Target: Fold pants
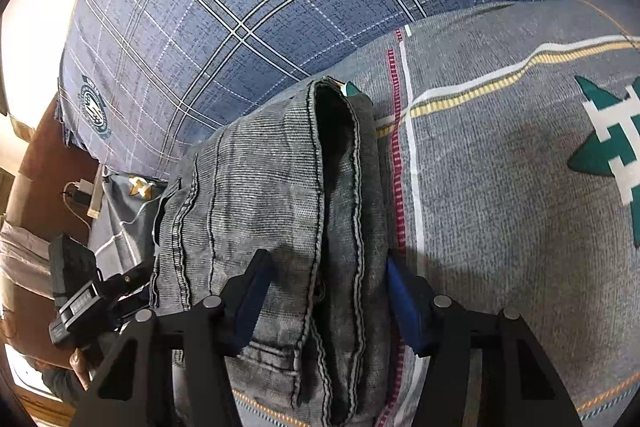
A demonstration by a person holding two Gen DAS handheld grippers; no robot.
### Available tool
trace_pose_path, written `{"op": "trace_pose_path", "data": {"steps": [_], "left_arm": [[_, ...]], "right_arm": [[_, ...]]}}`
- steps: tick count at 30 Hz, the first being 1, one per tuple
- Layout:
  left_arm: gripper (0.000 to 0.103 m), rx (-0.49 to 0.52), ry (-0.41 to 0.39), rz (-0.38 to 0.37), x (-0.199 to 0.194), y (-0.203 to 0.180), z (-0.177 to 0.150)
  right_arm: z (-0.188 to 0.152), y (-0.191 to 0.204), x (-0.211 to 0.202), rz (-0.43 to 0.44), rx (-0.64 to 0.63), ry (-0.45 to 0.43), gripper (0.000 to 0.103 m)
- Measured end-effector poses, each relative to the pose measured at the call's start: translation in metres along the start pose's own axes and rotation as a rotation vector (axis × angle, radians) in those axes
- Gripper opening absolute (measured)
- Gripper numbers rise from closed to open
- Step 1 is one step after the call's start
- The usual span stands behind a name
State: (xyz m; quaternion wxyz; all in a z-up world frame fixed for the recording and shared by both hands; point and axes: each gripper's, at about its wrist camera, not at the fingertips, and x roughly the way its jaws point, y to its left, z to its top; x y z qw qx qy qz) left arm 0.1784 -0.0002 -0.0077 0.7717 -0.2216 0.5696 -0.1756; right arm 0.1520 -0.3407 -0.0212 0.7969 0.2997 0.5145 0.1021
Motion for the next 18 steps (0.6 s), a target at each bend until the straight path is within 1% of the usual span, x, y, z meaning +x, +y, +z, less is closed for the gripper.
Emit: {"op": "trace_pose_path", "data": {"steps": [1, 2, 3, 4, 5, 7, 8, 9, 11, 12, 13, 14, 15, 16, 17, 18], "left_arm": [[0.062, -0.013, -0.001, -0.007, 0.003, 0.001, 0.000], [0.051, -0.028, 0.001, -0.037, 0.006, 0.002, 0.000], [0.044, -0.034, 0.006, -0.056, 0.006, 0.001, -0.001], [0.037, -0.030, -0.010, -0.043, 0.002, -0.002, -0.003], [0.034, -0.011, -0.023, -0.032, -0.003, -0.007, -0.004], [0.026, 0.000, -0.049, -0.030, -0.015, -0.015, -0.008], [0.026, 0.007, -0.066, -0.036, -0.024, -0.019, -0.011], [0.026, 0.011, -0.082, -0.036, -0.034, -0.022, -0.016], [0.026, 0.046, -0.128, -0.020, -0.053, -0.025, -0.028], [0.027, 0.087, -0.151, 0.014, -0.054, -0.027, -0.031], [0.029, 0.110, -0.129, 0.054, -0.047, -0.028, -0.030], [0.032, 0.107, -0.086, 0.077, -0.038, -0.023, -0.029], [0.039, 0.091, -0.032, 0.099, -0.026, -0.018, -0.028], [0.048, 0.083, -0.013, 0.118, -0.021, -0.015, -0.027], [0.052, 0.076, -0.028, 0.125, -0.019, -0.011, -0.026], [0.062, 0.070, -0.045, 0.128, -0.021, -0.009, -0.024]], "right_arm": [[0.000, 0.002, 0.001, -0.016, -0.013, -0.005, 0.054], [0.001, 0.005, 0.000, -0.039, -0.031, -0.010, 0.049], [0.000, 0.006, -0.003, -0.070, -0.055, -0.020, 0.038], [-0.002, 0.009, -0.003, -0.079, -0.059, -0.032, 0.029], [-0.004, 0.014, -0.006, -0.070, -0.057, -0.051, 0.025], [-0.007, 0.023, -0.016, -0.078, -0.102, -0.086, 0.018], [-0.010, 0.025, -0.022, -0.080, -0.121, -0.104, 0.017], [-0.012, 0.029, -0.027, -0.064, -0.138, -0.120, 0.017], [-0.015, 0.039, -0.038, 0.010, -0.170, -0.142, 0.016], [-0.017, 0.043, -0.040, 0.025, -0.184, -0.138, 0.016], [-0.018, 0.046, -0.038, 0.028, -0.197, -0.120, 0.016], [-0.019, 0.047, -0.033, 0.012, -0.203, -0.091, 0.016], [-0.021, 0.046, -0.029, -0.008, -0.200, -0.063, 0.016], [-0.021, 0.040, -0.015, -0.048, -0.186, -0.001, 0.019], [-0.021, 0.037, -0.008, -0.068, -0.178, 0.031, 0.022], [-0.021, 0.032, -0.003, -0.074, -0.169, 0.055, 0.025]]}}
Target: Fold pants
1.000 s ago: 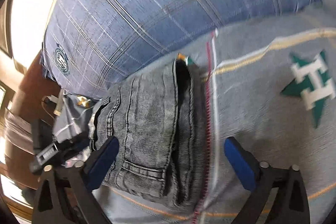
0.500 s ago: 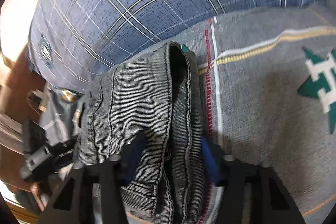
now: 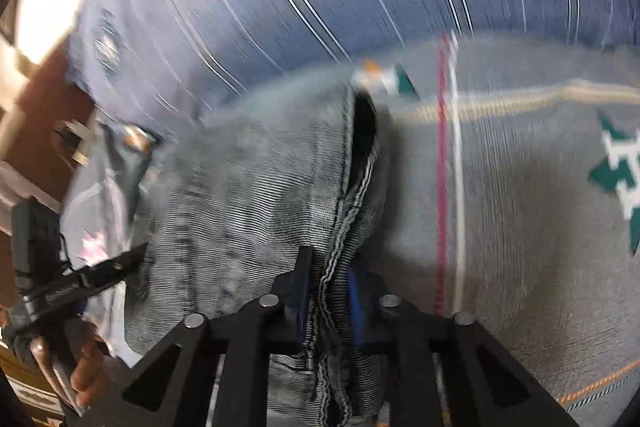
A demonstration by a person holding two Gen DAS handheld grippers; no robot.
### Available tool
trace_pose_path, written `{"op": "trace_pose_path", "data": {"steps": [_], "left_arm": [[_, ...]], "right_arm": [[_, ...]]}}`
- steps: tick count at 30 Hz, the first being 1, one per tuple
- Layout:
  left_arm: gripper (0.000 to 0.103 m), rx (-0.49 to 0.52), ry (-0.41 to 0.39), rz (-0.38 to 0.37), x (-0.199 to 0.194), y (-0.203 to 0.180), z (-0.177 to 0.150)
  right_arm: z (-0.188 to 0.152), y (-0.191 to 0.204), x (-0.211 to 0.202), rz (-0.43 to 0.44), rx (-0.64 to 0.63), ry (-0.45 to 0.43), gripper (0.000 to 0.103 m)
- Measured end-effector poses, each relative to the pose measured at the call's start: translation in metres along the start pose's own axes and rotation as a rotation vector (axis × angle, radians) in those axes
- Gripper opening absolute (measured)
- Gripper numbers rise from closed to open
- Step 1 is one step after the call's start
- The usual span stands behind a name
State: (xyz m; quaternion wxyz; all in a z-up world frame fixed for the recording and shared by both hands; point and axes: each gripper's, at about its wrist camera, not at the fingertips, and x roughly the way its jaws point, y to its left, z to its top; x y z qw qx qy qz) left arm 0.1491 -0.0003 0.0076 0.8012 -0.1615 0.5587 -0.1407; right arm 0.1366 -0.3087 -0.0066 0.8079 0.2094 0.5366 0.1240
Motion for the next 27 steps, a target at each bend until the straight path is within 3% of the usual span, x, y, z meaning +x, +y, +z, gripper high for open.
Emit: {"op": "trace_pose_path", "data": {"steps": [2, 5, 6, 7, 8, 11, 15, 17, 18, 19, 21, 22, 23, 25, 27], "left_arm": [[0.066, -0.015, -0.030, -0.004, -0.004, 0.005, 0.005], [0.066, -0.061, -0.095, -0.027, -0.017, 0.016, 0.011], [0.066, -0.066, -0.112, -0.035, -0.021, 0.018, 0.014], [0.066, -0.063, -0.118, -0.036, -0.022, 0.017, 0.019], [0.066, -0.054, -0.117, -0.025, -0.021, 0.014, 0.026], [0.066, -0.003, -0.070, 0.011, -0.010, 0.000, 0.055], [0.066, -0.043, 0.009, -0.059, 0.022, 0.004, 0.090], [0.066, -0.063, 0.030, -0.104, 0.039, 0.015, 0.089], [0.062, -0.100, 0.046, -0.108, 0.049, 0.024, 0.086], [0.047, -0.133, 0.067, -0.135, 0.053, 0.029, 0.083], [0.037, -0.189, 0.093, -0.218, 0.059, 0.036, 0.082], [0.025, -0.181, 0.083, -0.208, 0.055, 0.033, 0.080], [0.019, -0.146, 0.065, -0.190, 0.050, 0.027, 0.080], [0.015, -0.111, -0.012, -0.200, 0.026, 0.017, 0.073], [0.014, -0.071, -0.073, -0.212, 0.006, 0.009, 0.070]], "right_arm": [[0.003, -0.009, -0.004, 0.031, 0.066, 0.012, 0.033], [0.005, -0.020, -0.018, 0.114, 0.126, -0.031, 0.035], [0.006, -0.023, -0.025, 0.112, 0.141, -0.064, 0.042], [0.007, -0.025, -0.032, 0.103, 0.155, -0.100, 0.066], [0.008, -0.025, -0.037, 0.095, 0.160, -0.121, 0.075], [0.020, -0.020, -0.050, 0.122, 0.138, -0.195, 0.083], [0.058, -0.011, -0.025, 0.160, 0.137, -0.106, 0.083], [0.066, -0.019, -0.002, 0.098, 0.152, -0.077, 0.081], [0.065, -0.023, 0.010, 0.110, 0.169, -0.058, 0.075], [0.062, -0.028, 0.019, 0.138, 0.177, -0.036, 0.062], [0.064, -0.032, 0.024, 0.146, 0.167, -0.025, 0.042], [0.065, -0.030, 0.024, 0.135, 0.155, -0.023, 0.032], [0.066, -0.029, 0.024, 0.113, 0.151, -0.025, 0.028], [0.064, -0.022, 0.022, 0.080, 0.124, -0.035, 0.017], [0.062, -0.005, 0.004, 0.080, 0.079, -0.101, 0.015]]}}
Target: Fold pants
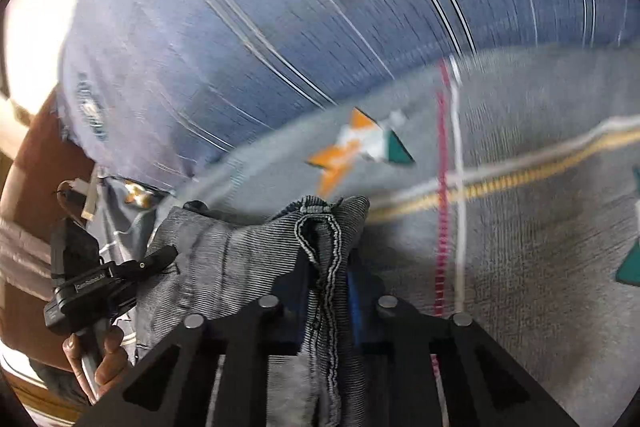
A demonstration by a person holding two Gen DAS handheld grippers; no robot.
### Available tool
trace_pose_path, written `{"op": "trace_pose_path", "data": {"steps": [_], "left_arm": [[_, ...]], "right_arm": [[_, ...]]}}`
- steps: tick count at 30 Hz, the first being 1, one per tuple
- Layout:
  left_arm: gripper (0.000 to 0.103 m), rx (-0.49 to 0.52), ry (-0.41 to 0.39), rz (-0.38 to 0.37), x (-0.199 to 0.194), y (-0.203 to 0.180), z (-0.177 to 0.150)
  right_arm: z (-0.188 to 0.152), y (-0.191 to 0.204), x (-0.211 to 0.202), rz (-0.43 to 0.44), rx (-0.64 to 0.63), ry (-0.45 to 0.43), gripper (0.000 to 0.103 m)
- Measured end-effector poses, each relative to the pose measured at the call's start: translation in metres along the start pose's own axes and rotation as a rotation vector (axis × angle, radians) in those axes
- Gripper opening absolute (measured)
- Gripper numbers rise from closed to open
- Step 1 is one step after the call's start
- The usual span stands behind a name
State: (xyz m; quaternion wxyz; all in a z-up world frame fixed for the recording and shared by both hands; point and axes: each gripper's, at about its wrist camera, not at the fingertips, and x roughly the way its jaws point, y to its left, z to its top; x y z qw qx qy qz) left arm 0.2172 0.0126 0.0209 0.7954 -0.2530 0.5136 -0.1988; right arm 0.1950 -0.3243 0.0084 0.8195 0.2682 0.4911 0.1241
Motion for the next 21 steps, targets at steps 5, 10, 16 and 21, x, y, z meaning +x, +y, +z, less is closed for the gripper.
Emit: {"op": "trace_pose_path", "data": {"steps": [5, 10, 16, 21], "left_arm": [[0.014, 0.006, 0.041, 0.073, 0.024, 0.013, -0.003], [0.030, -0.025, 0.077, 0.133, 0.034, 0.021, -0.004], [0.066, 0.058, -0.031, 0.142, -0.025, -0.001, -0.013], [0.066, 0.123, -0.086, 0.199, -0.057, -0.002, -0.077]], "right_arm": [[0.000, 0.008, -0.005, -0.022, -0.030, -0.024, 0.015], [0.000, -0.017, 0.016, -0.026, 0.030, 0.033, 0.018], [-0.005, -0.012, -0.034, 0.086, 0.052, -0.064, 0.034], [-0.045, 0.014, -0.091, 0.102, -0.039, -0.207, 0.093]]}}
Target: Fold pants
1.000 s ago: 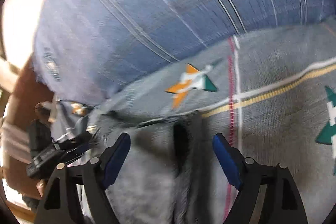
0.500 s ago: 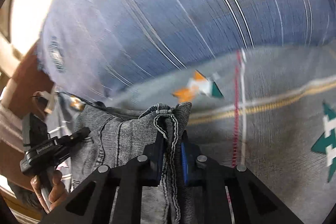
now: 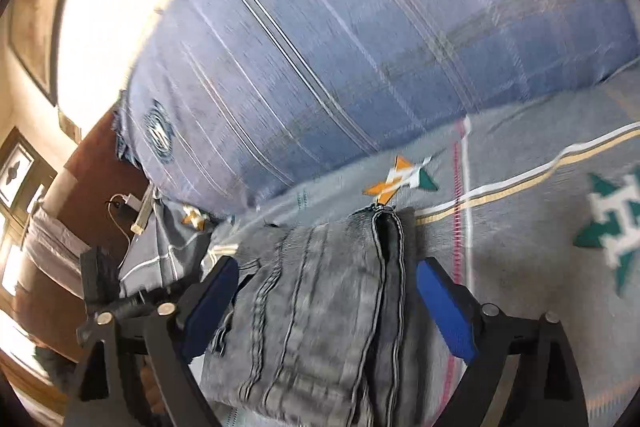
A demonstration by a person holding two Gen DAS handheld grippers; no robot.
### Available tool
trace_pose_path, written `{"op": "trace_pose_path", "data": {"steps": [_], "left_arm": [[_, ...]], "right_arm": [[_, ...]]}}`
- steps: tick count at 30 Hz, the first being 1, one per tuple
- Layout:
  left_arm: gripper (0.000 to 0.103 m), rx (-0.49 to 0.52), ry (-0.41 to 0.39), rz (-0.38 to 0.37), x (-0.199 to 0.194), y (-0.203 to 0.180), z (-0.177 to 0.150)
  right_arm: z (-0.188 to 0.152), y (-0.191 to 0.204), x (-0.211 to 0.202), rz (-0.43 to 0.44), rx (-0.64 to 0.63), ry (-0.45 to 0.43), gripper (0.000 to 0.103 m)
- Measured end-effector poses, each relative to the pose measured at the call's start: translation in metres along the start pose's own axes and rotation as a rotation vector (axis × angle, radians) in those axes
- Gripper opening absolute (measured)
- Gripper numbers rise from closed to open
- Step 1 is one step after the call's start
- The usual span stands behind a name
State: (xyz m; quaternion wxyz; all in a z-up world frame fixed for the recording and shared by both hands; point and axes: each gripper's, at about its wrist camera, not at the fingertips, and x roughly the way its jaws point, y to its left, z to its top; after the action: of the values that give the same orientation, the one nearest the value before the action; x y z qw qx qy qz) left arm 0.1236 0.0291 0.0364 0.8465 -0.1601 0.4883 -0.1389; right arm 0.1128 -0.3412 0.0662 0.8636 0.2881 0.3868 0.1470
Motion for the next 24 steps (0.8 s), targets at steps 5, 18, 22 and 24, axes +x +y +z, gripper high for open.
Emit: {"op": "trace_pose_path", "data": {"steps": [5, 18, 22, 24], "left_arm": [[0.066, -0.025, 0.002, -0.044, -0.005, 0.008, -0.044], [0.060, 0.081, -0.007, 0.030, 0.008, -0.014, -0.072], [0.045, 0.121, -0.030, 0.041, 0.000, -0.023, -0.073], [0.037, 0.150, -0.067, 0.074, -0.009, -0.027, -0.076]], "right_arm": [[-0.059, 0.011, -0.013, 0.051, 0.014, 0.086, 0.063], [-0.088, -0.017, 0.010, -0.008, 0.153, 0.146, 0.048], [-0.086, -0.003, 0.025, -0.125, 0.076, 0.166, 0.012], [-0.084, 0.004, 0.012, -0.136, 0.058, 0.118, 0.007]]}}
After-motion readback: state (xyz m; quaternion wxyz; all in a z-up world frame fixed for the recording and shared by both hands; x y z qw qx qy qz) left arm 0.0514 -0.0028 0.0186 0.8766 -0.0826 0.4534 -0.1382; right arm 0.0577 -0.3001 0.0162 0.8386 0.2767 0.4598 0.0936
